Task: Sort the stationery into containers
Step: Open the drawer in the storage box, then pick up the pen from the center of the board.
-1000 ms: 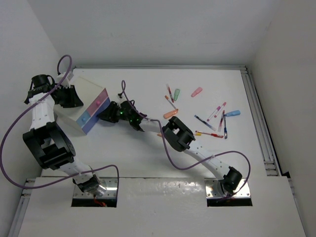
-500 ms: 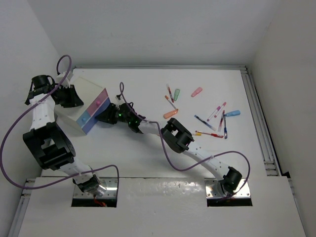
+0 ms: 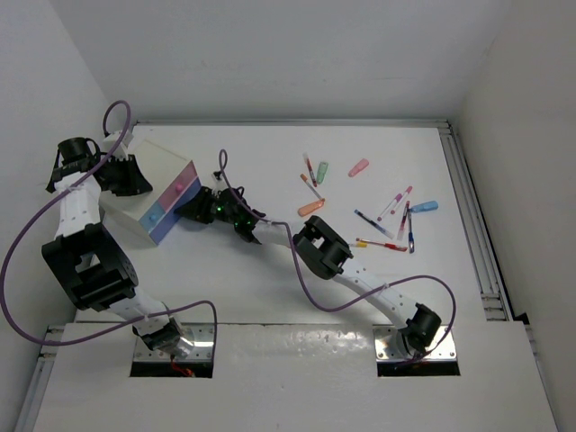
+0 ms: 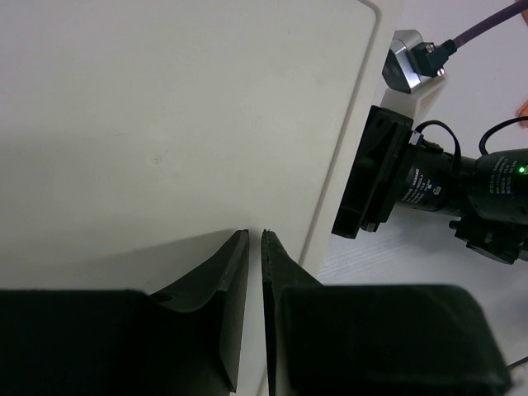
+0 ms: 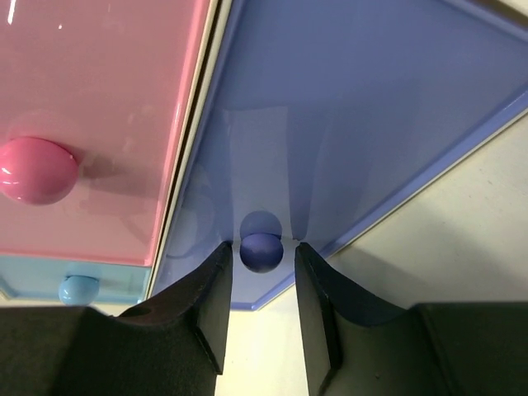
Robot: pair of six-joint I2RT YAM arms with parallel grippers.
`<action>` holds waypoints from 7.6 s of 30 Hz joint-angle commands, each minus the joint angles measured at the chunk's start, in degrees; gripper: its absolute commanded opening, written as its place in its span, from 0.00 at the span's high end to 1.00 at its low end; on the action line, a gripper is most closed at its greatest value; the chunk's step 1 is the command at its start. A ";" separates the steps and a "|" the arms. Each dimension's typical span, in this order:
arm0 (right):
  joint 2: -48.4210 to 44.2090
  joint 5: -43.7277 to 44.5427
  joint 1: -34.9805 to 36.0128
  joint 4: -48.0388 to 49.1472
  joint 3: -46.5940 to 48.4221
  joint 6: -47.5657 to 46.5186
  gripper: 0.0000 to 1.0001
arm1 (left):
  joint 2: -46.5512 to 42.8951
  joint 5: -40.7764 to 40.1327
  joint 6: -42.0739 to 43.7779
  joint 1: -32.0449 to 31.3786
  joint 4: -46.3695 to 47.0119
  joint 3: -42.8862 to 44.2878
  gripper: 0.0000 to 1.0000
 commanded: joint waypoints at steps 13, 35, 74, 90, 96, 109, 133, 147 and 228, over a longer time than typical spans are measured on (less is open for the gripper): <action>-0.80 0.65 0.27 6.68 2.18 -3.00 0.95 | 4.36 -6.12 0.16 0.12 -6.31 -4.11 0.83; -17.33 -6.82 -2.90 19.96 -27.53 -5.37 1.00 | 7.79 -12.46 -3.09 0.30 -6.14 -1.91 0.81; -32.27 -12.80 -4.57 20.58 -51.44 -3.26 0.25 | 8.05 -10.97 -6.00 -5.24 -4.38 1.42 0.75; -56.52 -22.99 -13.96 -4.70 -67.44 -23.54 0.25 | 7.09 -8.40 -7.23 -17.36 -8.78 32.97 0.40; -67.51 -25.99 -26.18 -35.10 -66.92 -44.81 0.30 | 1.82 -10.96 -1.95 -24.21 -8.25 26.40 0.39; -80.96 -4.90 -36.99 -78.28 -64.46 -76.97 0.58 | -6.53 -13.77 1.13 -34.86 -1.92 7.76 0.39; -77.19 14.89 -41.31 -78.65 -69.29 -106.71 0.67 | -9.44 -8.76 -1.33 -33.89 1.33 1.87 0.39; -70.77 12.69 -38.50 -78.30 -68.41 -106.63 0.68 | -8.21 -5.77 -2.65 -30.82 2.21 0.81 0.39; -69.10 -11.83 -19.87 -42.00 -50.67 -16.21 1.00 | -22.80 -4.54 -32.00 -12.80 25.85 -8.68 0.52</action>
